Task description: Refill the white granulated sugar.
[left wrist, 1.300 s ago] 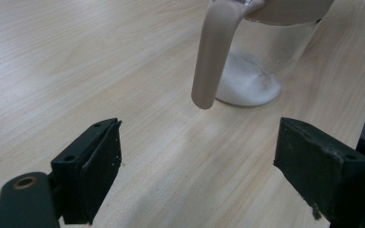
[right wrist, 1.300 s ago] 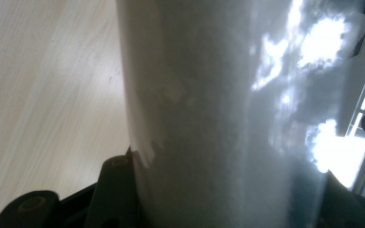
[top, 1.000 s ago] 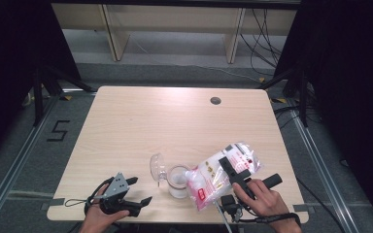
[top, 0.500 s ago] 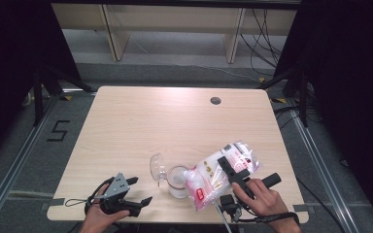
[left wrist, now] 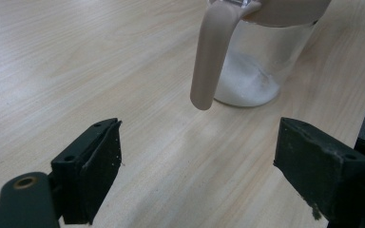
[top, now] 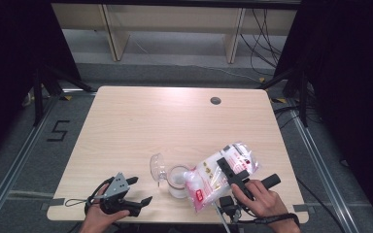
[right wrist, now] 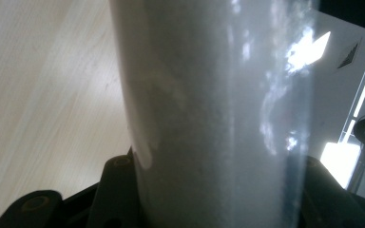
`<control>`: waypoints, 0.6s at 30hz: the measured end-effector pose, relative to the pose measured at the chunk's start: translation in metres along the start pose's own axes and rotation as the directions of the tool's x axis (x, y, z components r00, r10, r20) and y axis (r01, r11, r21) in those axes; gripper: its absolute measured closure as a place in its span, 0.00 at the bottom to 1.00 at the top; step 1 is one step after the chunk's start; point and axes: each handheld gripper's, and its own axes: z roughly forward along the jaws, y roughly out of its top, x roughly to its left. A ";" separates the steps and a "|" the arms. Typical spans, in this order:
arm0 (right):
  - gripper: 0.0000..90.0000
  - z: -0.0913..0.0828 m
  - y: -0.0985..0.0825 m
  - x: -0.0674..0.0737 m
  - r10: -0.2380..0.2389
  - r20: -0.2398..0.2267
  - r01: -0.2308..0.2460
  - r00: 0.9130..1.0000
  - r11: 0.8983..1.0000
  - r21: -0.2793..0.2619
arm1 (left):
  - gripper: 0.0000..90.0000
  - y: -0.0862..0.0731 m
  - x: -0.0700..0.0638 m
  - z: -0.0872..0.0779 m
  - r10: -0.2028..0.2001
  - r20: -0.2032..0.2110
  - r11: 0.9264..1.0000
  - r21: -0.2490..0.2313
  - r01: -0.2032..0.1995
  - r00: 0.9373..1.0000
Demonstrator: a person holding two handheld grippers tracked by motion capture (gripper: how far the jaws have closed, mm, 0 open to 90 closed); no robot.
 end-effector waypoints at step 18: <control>0.65 -0.003 -0.004 -0.001 0.009 -0.001 -0.009 1.000 1.000 0.008 | 0.17 -0.001 0.000 0.000 0.003 -0.001 1.000 0.007 -0.003 1.000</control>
